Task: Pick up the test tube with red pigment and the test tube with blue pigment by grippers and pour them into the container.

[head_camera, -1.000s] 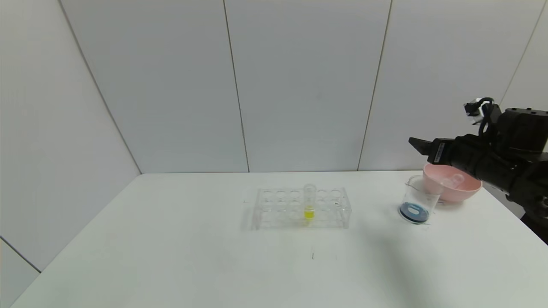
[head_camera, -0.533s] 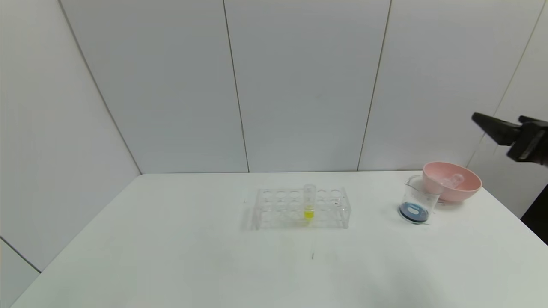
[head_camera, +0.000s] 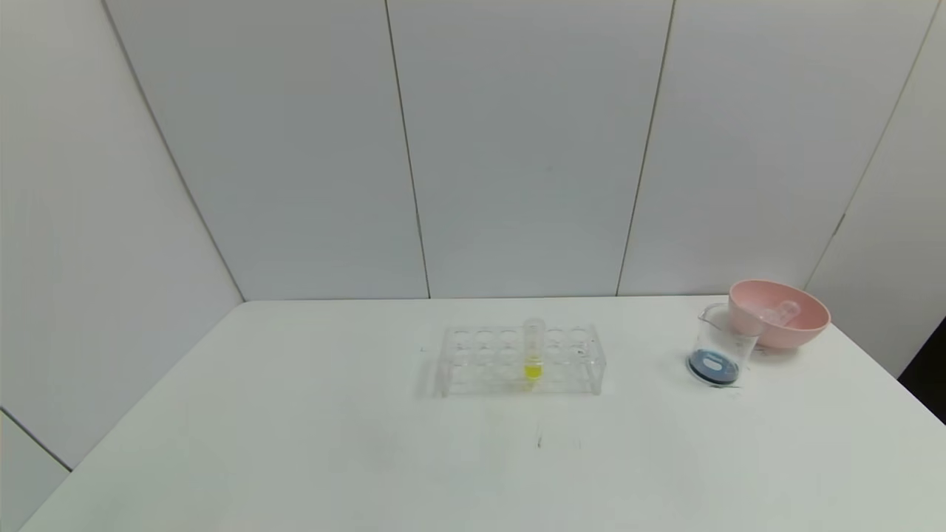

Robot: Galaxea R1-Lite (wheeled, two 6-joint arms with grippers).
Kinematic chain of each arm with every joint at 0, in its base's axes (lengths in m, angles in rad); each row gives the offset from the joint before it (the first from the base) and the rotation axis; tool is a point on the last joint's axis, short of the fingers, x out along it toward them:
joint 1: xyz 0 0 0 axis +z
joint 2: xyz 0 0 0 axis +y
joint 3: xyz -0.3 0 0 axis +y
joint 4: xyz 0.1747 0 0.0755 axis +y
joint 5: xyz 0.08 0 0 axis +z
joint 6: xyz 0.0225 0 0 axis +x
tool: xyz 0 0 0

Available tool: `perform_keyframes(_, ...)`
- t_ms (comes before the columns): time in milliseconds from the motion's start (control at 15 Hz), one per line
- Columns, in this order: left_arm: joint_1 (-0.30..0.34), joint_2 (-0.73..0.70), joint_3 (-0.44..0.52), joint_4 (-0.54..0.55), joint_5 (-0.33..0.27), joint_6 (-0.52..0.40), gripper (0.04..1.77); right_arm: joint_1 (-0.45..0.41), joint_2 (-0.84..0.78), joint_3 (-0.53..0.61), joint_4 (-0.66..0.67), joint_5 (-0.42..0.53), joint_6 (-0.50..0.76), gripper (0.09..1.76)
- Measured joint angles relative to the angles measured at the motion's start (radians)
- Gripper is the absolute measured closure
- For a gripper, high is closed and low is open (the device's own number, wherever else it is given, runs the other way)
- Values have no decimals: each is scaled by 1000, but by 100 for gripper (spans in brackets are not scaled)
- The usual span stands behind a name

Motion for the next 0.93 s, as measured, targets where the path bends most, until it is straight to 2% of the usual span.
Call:
perform_keyframes(133,0,0,0,0,0,0,5,-4,-165,11,119,16,-38,16)
perform_keyframes(333,0,0,0,0,0,0,5,4,-284,80,69,-13,-77,15)
perform_keyframes(533,0,0,0,0,0,0,5,71,-357,91,161,-20,-113,15)
perform_keyframes(733,0,0,0,0,0,0,5,78,-433,109,179,-24,-120,15)
perform_keyframes(933,0,0,0,0,0,0,5,74,-529,191,161,-25,-126,15)
